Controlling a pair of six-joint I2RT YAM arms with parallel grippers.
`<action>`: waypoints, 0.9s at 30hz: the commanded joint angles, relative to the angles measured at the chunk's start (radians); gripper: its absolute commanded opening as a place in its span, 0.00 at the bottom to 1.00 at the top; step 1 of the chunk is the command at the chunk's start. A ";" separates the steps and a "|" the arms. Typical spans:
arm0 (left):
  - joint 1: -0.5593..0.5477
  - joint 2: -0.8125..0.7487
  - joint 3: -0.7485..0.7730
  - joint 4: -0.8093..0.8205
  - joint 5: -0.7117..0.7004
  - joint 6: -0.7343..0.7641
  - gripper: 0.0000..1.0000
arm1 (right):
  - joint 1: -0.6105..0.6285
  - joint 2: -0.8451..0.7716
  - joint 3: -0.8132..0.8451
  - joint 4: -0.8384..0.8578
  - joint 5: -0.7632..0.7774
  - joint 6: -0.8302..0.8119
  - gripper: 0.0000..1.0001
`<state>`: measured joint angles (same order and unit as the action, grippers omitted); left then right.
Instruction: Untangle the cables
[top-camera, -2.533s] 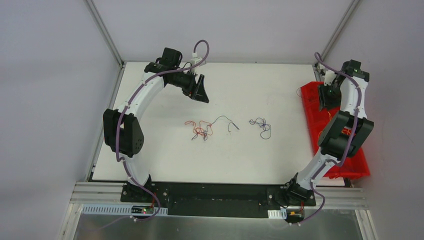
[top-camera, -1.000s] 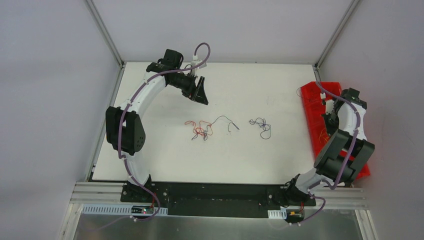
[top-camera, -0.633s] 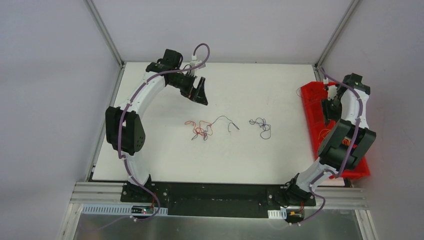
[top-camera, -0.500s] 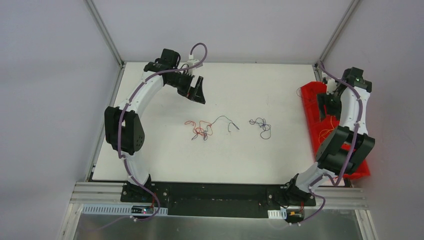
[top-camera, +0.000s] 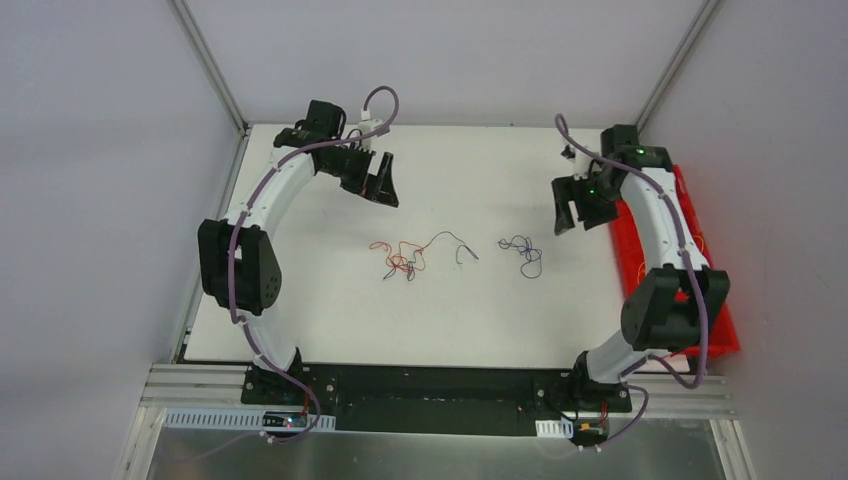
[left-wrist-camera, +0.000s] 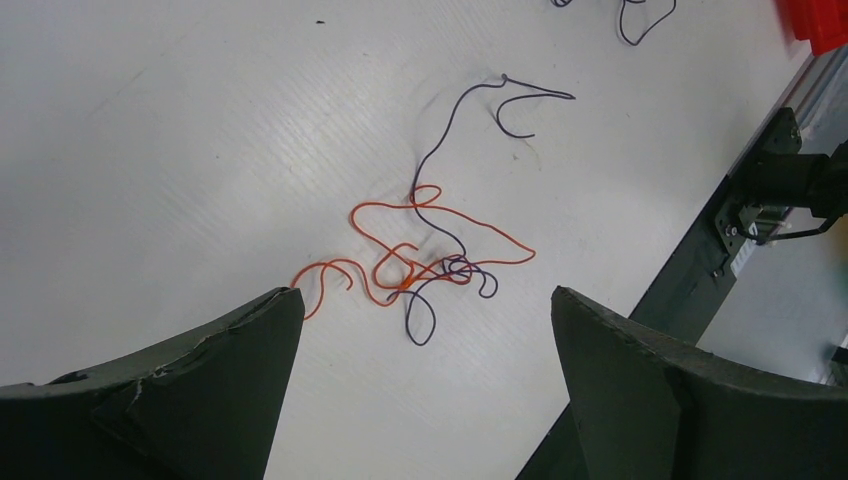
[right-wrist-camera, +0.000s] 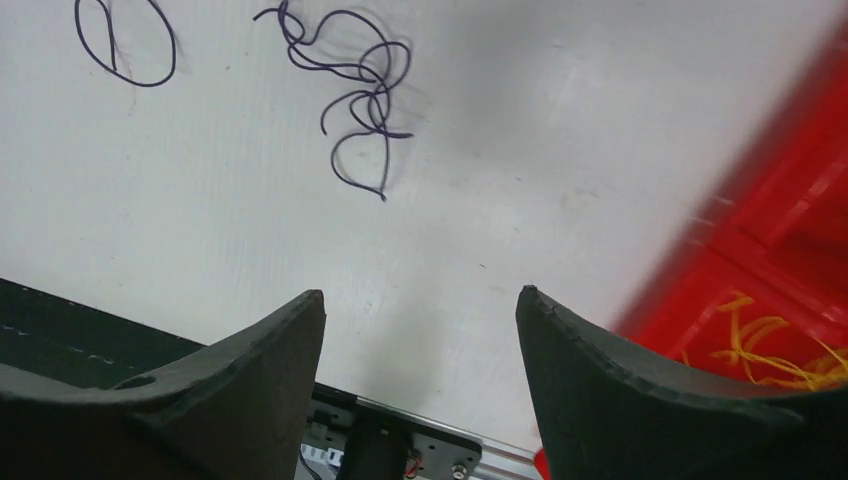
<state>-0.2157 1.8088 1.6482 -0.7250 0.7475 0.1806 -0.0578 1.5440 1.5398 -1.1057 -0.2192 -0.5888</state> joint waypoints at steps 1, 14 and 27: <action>0.003 -0.097 -0.043 0.006 0.008 0.015 0.99 | 0.110 0.123 -0.063 0.106 -0.011 0.127 0.74; 0.010 -0.144 -0.099 0.006 0.010 0.036 0.99 | 0.229 0.388 -0.084 0.263 0.128 0.132 0.68; 0.012 -0.130 -0.097 0.006 0.022 0.034 0.97 | 0.222 0.322 -0.229 0.203 0.077 0.030 0.04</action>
<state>-0.2138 1.6997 1.5551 -0.7189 0.7483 0.1989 0.1810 1.9411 1.3399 -0.8402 -0.1280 -0.5003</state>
